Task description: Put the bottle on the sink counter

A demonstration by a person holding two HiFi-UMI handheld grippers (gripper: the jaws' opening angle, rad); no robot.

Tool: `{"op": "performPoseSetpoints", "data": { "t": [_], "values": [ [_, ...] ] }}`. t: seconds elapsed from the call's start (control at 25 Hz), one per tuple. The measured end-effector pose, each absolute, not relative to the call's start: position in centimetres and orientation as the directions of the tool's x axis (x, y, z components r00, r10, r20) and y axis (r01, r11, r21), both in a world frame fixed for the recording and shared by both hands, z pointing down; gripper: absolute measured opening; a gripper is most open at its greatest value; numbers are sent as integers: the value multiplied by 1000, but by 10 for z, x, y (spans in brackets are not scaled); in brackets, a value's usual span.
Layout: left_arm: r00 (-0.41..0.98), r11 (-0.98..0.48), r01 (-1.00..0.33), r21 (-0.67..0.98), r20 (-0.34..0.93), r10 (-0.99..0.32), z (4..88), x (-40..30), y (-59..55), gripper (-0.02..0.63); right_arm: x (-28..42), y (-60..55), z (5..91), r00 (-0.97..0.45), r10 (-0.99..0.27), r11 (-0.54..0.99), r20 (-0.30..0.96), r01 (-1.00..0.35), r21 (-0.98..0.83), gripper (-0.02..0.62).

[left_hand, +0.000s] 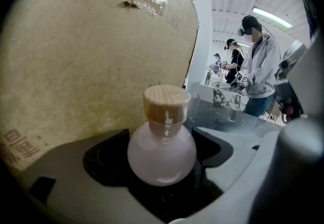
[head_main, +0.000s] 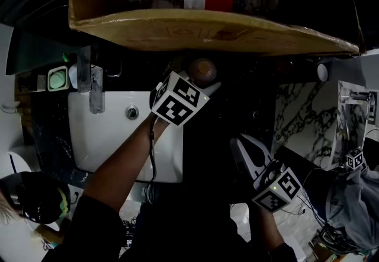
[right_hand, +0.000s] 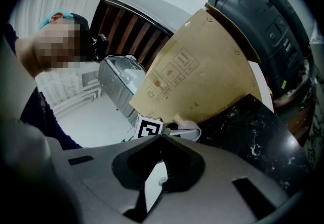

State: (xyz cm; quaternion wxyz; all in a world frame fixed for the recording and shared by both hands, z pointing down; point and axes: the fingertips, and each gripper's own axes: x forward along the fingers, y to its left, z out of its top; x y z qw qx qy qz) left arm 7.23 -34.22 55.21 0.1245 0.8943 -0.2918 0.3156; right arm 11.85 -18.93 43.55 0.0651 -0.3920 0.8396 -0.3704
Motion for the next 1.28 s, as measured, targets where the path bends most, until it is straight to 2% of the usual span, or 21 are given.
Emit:
{"op": "performPoseSetpoints", "data": {
  "t": [1.28],
  "values": [
    [688, -782, -618, 80, 537, -488, 500, 46, -316, 388, 91, -187, 404, -692, -705, 463, 154, -613, -640, 26]
  ]
}}
